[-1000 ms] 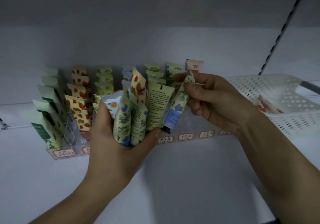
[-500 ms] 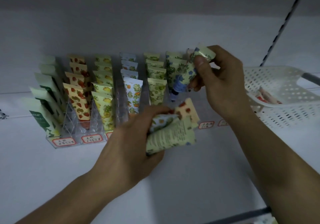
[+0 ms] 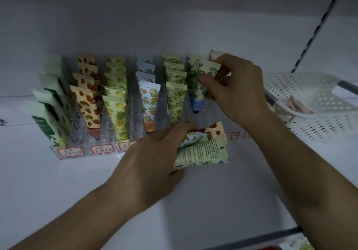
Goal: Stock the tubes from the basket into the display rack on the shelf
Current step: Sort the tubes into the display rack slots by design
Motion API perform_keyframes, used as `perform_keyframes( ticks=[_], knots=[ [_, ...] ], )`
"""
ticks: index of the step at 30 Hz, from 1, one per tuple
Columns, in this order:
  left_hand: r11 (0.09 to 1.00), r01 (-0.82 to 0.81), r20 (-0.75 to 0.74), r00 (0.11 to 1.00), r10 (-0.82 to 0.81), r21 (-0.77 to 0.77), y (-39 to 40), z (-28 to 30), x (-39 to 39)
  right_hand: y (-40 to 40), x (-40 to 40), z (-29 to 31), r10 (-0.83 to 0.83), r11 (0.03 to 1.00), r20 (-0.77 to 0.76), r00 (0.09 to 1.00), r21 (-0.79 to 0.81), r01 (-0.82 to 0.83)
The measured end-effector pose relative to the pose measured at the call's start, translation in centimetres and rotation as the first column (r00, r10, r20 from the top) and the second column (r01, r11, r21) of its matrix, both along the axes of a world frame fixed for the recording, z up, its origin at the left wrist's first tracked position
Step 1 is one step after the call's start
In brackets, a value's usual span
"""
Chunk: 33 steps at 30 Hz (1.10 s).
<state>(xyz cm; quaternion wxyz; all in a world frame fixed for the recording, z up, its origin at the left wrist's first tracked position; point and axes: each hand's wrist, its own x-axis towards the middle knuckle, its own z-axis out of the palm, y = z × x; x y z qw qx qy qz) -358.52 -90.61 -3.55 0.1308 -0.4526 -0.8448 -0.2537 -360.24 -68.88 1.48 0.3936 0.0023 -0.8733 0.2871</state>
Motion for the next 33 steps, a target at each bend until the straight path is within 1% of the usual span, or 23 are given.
perform_keyframes(
  ticks=[3,6,9,10,12,14,15,16,17,18,19,20,21,22,23,25,26,27,30,31,32,33],
  knots=[
    [1.0,0.011,0.009,1.0,-0.011,0.016,0.0,-0.1,-0.1,-0.4,-0.1,0.7,-0.071,0.991,0.117,0.991,0.117,0.057],
    [0.999,0.015,0.031,0.999,-0.016,0.036,-0.1,-0.3,-0.2,-0.8,-0.5,0.8,-0.059,0.992,0.207,0.977,0.123,0.034],
    [0.996,0.013,0.069,0.997,-0.018,0.083,-0.2,-0.4,-0.4,-0.7,-0.5,0.3,-0.033,0.994,0.221,0.975,0.106,0.01],
    [0.991,0.021,0.113,0.993,-0.036,0.132,-0.3,-0.4,-0.3,-0.7,-0.4,-0.1,-0.022,0.996,0.2,0.98,0.091,0.004],
    [0.963,0.028,0.261,0.96,-0.101,0.27,-0.6,0.0,-0.1,-0.9,0.2,-1.5,-0.008,1.0,0.138,0.99,0.011,0.007],
    [0.91,-0.001,0.412,0.892,-0.186,0.415,-0.7,0.5,0.1,-1.1,1.0,-2.2,0.0,0.993,0.039,0.999,-0.115,0.005],
    [0.874,-0.027,0.47,0.851,-0.234,0.485,-0.7,0.7,0.2,-1.0,1.3,-2.1,-0.001,0.987,-0.043,0.999,-0.159,-0.006],
    [0.836,-0.058,0.51,0.814,-0.277,0.546,-0.6,0.9,0.3,-0.9,1.6,-1.7,0.009,0.983,-0.136,0.991,-0.182,-0.034],
    [0.801,-0.09,0.534,0.788,-0.306,0.592,-0.4,1.0,0.3,-0.6,1.8,-1.1,0.053,0.975,-0.203,0.978,-0.202,-0.095],
    [0.773,-0.121,0.546,0.775,-0.319,0.623,-0.3,1.1,0.4,-0.4,2.1,-0.5,0.145,0.954,-0.219,0.965,-0.229,-0.195],
    [0.749,-0.148,0.551,0.77,-0.322,0.646,-0.2,1.2,0.3,-0.3,2.4,-0.1,0.295,0.906,-0.183,0.938,-0.26,-0.335],
    [0.728,-0.171,0.551,0.77,-0.322,0.664,-0.2,1.2,0.3,-0.5,2.7,0.1,0.461,0.832,-0.109,0.881,-0.291,-0.472],
    [0.713,-0.184,0.548,0.772,-0.321,0.676,-0.2,1.2,0.2,-0.8,3.0,0.1,0.593,0.758,-0.019,0.805,-0.324,-0.566],
    [0.703,-0.193,0.544,0.778,-0.315,0.684,-0.2,1.2,0.2,-1.3,3.2,0.0,0.67,0.709,0.069,0.739,-0.355,-0.609],
    [0.697,-0.197,0.537,0.784,-0.311,0.69,-0.2,1.2,0.1,-1.6,3.3,-0.3,0.709,0.682,0.134,0.693,-0.38,-0.624],
    [0.688,-0.21,0.546,0.776,-0.315,0.695,-0.2,1.0,-0.4,-2.0,3.2,-0.9,0.738,0.656,0.183,0.65,-0.422,-0.625],
    [0.68,-0.224,0.566,0.755,-0.331,0.698,-0.1,0.9,-0.6,-2.0,3.1,-1.0,0.757,0.628,0.18,0.628,-0.466,-0.623],
    [0.668,-0.241,0.588,0.725,-0.358,0.704,-0.1,0.7,-0.8,-1.8,3.1,-1.0,0.79,0.576,0.16,0.592,-0.528,-0.624],
    [0.614,-0.278,0.63,0.608,-0.484,0.739,-0.3,0.1,-1.4,-1.2,3.3,-0.1,0.915,0.293,0.025,0.403,-0.729,-0.619],
    [0.605,-0.276,0.631,0.581,-0.514,0.747,-0.3,0.0,-1.5,-1.2,3.3,0.0,0.934,0.227,-0.011,0.358,-0.755,-0.615],
    [0.602,-0.273,0.632,0.563,-0.533,0.75,-0.4,0.1,-1.5,-1.3,3.3,0.1,0.935,0.209,-0.029,0.352,-0.758,-0.618],
    [0.6,-0.271,0.632,0.553,-0.543,0.753,-0.3,0.1,-1.4,-1.3,3.3,-0.1,0.919,0.247,-0.027,0.394,-0.741,-0.625]
  ],
)
